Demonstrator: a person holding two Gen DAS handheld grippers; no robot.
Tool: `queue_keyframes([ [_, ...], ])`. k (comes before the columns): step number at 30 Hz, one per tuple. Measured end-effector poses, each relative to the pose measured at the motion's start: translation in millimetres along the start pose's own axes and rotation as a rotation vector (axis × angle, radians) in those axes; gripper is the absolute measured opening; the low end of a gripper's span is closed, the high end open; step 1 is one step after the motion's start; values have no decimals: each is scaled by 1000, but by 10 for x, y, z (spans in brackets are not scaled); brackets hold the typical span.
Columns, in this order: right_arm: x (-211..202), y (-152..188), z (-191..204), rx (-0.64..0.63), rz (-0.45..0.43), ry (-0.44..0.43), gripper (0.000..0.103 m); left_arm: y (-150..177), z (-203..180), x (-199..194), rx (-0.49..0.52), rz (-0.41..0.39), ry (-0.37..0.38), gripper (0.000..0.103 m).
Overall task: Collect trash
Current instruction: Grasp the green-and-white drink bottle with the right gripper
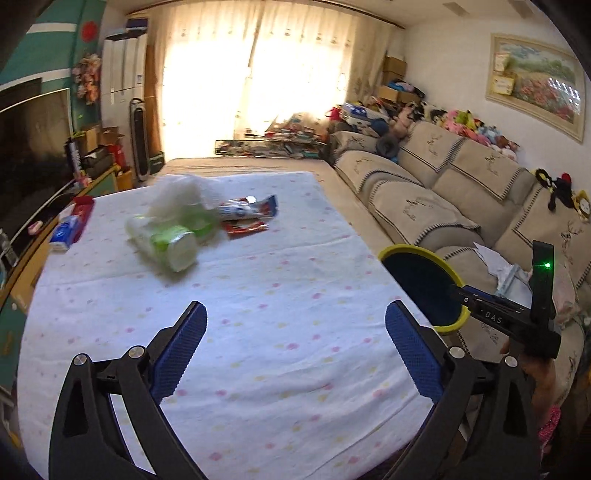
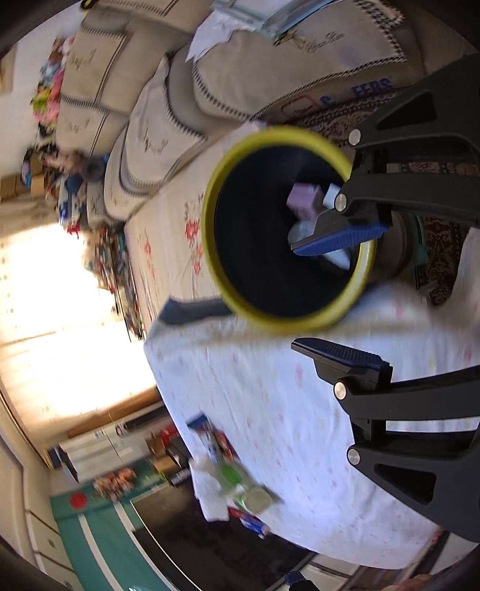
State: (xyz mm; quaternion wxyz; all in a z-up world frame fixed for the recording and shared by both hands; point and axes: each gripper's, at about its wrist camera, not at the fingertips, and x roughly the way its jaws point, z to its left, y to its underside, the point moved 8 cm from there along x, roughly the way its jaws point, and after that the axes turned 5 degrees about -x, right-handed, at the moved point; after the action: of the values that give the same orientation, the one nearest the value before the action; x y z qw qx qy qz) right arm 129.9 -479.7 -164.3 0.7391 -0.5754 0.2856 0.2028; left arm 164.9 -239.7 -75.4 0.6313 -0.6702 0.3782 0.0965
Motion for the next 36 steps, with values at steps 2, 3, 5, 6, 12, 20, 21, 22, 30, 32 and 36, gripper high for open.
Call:
queue_keyframes([
  [2,47,-82,299,-53,3,-47,45,25,325,-149,-39,-20,-44,96],
  [3,67,-127,474,-83,3,-73,45,41,468,-217,-57,-30,-68,96],
  [5,109,-210,843,-149,4,-133,45,63,756,-338,-99,-50,-106,96],
  [6,127,-249,999,-180,7,-161,45,85,878,-395,-119,-57,-117,97],
  [12,324,-402,2113,-372,20,-320,57,265,1404,-602,-183,-88,-189,97],
  [20,820,-593,3146,-562,5,-350,61,376,1687,-708,-231,-95,-207,97],
  [21,924,-617,3220,-573,15,-338,61,387,1699,-723,-234,-97,-210,97],
  [22,1011,-621,3275,-581,26,-337,61,395,1728,-725,-237,-99,-213,97],
  [30,1627,-584,3441,-591,137,-335,61,419,1805,-634,-253,-81,-218,97],
  [32,1749,-561,3469,-581,166,-337,61,431,1823,-609,-257,-75,-217,97],
  [36,1924,-504,3513,-565,208,-342,61,458,1828,-566,-260,-66,-219,97],
])
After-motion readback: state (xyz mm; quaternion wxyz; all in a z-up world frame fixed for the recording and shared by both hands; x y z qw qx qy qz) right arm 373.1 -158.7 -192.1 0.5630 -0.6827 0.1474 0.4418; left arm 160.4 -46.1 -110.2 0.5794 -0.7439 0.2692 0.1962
